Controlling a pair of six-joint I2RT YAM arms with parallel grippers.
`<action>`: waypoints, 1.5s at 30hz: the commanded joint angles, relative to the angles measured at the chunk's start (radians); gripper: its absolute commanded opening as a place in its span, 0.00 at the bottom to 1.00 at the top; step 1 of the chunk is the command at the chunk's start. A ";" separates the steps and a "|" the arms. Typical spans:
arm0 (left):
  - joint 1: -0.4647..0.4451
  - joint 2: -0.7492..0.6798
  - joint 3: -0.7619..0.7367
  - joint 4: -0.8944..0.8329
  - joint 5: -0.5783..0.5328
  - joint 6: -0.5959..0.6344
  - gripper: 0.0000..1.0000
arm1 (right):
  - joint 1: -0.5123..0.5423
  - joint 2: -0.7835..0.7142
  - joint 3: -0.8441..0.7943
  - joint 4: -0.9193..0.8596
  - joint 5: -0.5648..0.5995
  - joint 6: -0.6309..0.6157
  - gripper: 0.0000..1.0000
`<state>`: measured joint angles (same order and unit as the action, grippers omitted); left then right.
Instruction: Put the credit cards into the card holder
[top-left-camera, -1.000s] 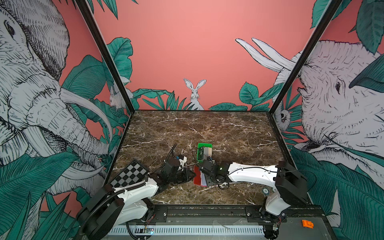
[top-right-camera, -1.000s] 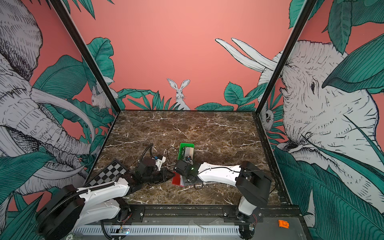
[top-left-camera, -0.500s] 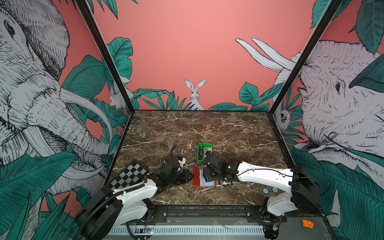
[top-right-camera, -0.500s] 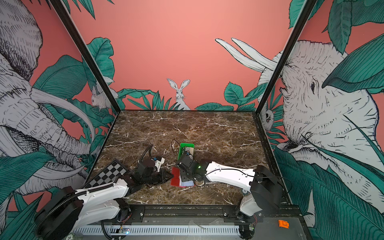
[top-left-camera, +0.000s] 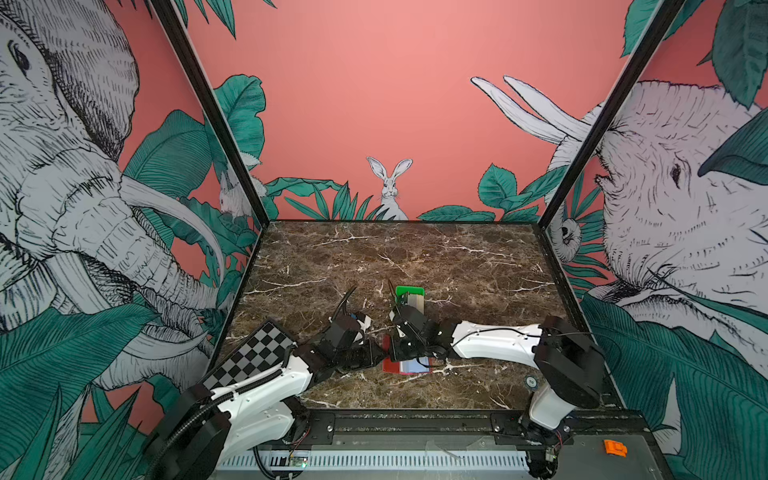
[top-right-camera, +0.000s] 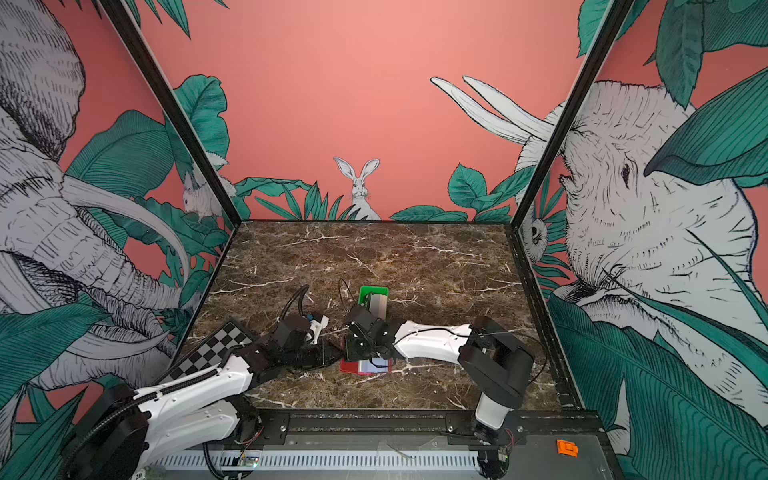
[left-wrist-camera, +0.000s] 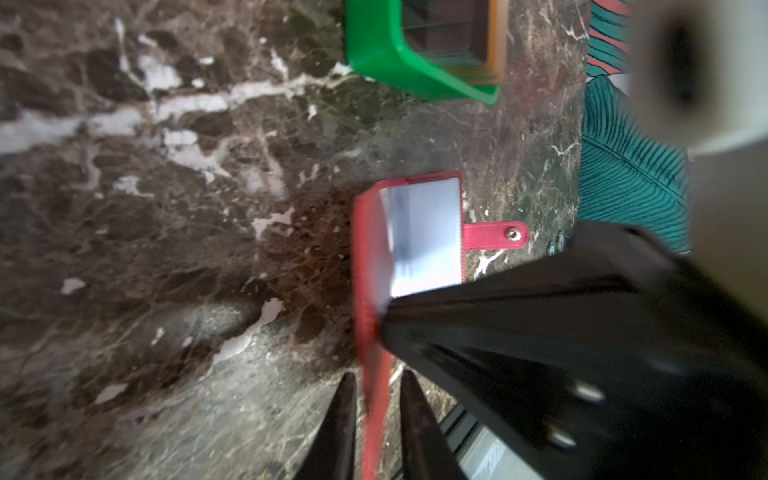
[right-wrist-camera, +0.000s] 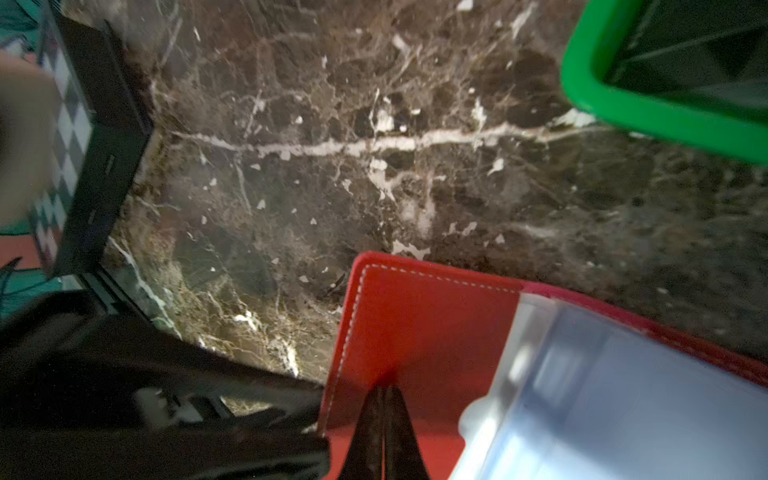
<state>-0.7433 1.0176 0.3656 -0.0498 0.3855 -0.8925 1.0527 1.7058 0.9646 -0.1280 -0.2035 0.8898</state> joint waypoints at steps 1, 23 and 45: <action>0.007 -0.058 0.045 -0.116 0.002 0.055 0.16 | -0.002 0.038 0.024 -0.011 -0.008 0.016 0.01; 0.000 0.163 -0.070 0.273 0.000 -0.051 0.10 | -0.040 -0.135 -0.080 -0.074 0.113 0.003 0.00; -0.074 0.222 -0.051 0.216 -0.188 0.016 0.09 | -0.045 -0.297 -0.254 0.062 0.236 -0.205 0.00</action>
<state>-0.8150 1.2488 0.3099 0.1928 0.2550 -0.8856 1.0115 1.4639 0.7074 -0.1509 -0.0109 0.7780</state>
